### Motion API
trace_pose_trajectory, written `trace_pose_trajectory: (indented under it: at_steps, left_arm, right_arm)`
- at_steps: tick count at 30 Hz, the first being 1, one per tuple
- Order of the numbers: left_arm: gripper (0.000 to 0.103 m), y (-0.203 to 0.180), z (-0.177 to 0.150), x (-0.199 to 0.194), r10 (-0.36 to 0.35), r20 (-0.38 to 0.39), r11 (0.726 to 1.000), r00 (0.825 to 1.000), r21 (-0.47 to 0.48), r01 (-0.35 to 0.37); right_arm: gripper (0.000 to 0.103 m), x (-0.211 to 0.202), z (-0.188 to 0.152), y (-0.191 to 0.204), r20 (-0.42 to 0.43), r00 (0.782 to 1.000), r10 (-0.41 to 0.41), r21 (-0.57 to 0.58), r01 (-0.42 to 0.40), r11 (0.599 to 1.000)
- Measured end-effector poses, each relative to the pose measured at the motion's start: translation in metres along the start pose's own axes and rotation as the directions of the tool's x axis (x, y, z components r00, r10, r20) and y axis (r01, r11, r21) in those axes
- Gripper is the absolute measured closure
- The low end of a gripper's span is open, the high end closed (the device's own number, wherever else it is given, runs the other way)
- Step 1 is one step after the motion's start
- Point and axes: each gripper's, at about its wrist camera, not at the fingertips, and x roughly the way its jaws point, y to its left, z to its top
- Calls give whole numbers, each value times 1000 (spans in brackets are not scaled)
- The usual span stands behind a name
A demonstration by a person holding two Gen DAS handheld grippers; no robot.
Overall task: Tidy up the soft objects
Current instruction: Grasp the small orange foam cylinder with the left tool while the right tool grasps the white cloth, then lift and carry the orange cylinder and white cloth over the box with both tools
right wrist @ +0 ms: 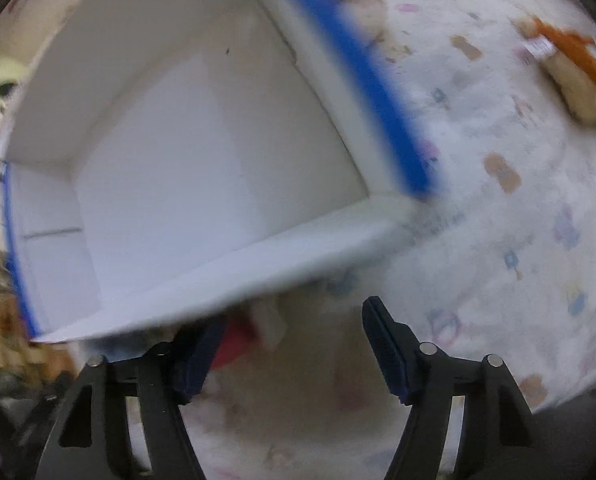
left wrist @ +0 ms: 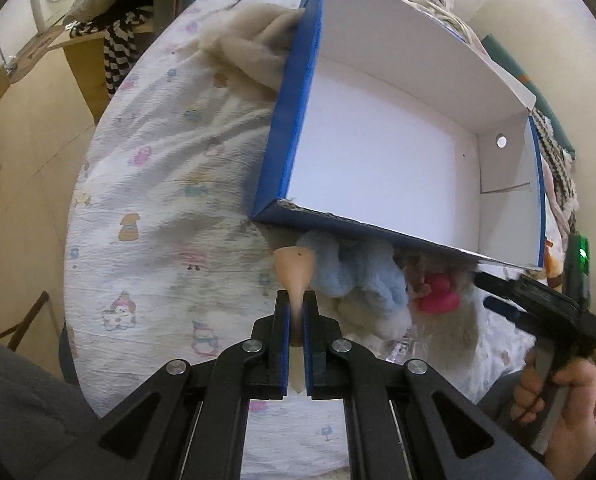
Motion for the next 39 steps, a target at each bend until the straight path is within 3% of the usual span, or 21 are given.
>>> trace_pose_trajectory:
  at_steps: [2, 8, 10, 12, 13, 23, 28, 33, 39]
  left_arm:
    - [98, -4, 2, 3, 2, -2, 1000, 1000, 11, -2]
    - [98, -7, 0, 8, 9, -2, 1000, 1000, 29, -9]
    - [98, -6, 2, 10, 6, -8, 1000, 1000, 20, -6]
    - [98, -5, 1, 11, 6, -12, 1000, 1000, 11, -6]
    - [98, -5, 2, 12, 3, -15, 1000, 1000, 6, -3]
    - [98, -7, 0, 13, 1, -13, 1000, 1000, 18, -1]
    - [98, -6, 0, 8, 3, -1, 1000, 1000, 12, -3]
    - [98, -9, -1, 3, 13, 13, 999, 1000, 31, -13]
    - [98, -18, -5, -10, 69, 81, 993, 994, 92, -77]
  right_arm:
    - [28, 13, 2, 10, -6, 996, -84, -45, 83, 996]
    - [28, 27, 3, 24, 20, 995, -100, -106, 102, 989]
    - [53, 26, 3, 24, 20, 997, -71, -108, 73, 992]
    - [68, 27, 0, 26, 7, 999, -33, -125, 34, 992]
    - [70, 27, -2, 28, 5, 1000, -25, -135, 26, 990]
    - [73, -2, -18, 14, 41, 995, 87, -83, -83, 993]
    - [73, -27, -40, 10, 45, 993, 113, -118, -107, 987]
    - [73, -58, -56, 15, 112, 985, 130, -166, -110, 980]
    - [73, -88, -60, 34, 233, 956, 180, -241, -122, 963]
